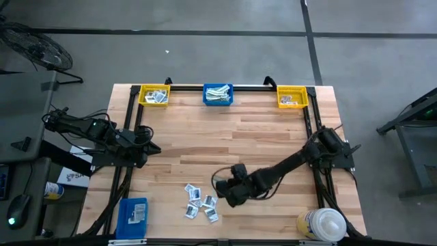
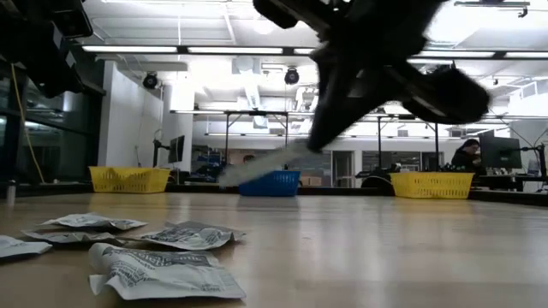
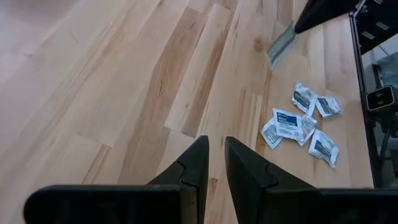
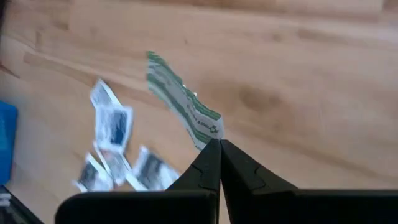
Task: Pick & Place First Aid Supplies
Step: Put the green bandage pack into the top blue bin
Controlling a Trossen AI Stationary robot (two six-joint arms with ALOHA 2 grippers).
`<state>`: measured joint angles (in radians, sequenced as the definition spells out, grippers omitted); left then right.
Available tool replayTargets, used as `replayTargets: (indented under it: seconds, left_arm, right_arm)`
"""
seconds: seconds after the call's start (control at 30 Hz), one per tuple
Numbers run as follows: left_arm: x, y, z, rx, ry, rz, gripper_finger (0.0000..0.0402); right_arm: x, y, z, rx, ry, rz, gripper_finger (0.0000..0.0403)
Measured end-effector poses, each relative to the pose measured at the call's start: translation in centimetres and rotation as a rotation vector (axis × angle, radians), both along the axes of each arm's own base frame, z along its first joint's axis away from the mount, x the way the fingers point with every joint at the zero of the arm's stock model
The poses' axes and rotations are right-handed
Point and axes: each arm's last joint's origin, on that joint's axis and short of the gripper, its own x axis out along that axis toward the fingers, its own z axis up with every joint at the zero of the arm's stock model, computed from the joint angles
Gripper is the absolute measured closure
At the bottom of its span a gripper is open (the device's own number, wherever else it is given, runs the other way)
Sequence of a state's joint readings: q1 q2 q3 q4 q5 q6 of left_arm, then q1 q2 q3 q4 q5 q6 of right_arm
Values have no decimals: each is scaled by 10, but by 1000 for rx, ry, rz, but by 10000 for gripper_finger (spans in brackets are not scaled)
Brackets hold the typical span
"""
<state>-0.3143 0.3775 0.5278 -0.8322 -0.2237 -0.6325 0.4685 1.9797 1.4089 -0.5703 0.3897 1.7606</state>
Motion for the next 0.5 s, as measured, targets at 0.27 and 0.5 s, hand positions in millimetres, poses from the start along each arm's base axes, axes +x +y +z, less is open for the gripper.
replayTargets:
  seconds: [0.27,0.5]
  left_arm:
    - [0,0,0,-4,0,3,348]
    - [0,0,0,-3,-2,5,348]
  right_arm:
    - [14,-36,16,-107,-31,49,402]
    - [27,-97,34,-193,-22,106,402]
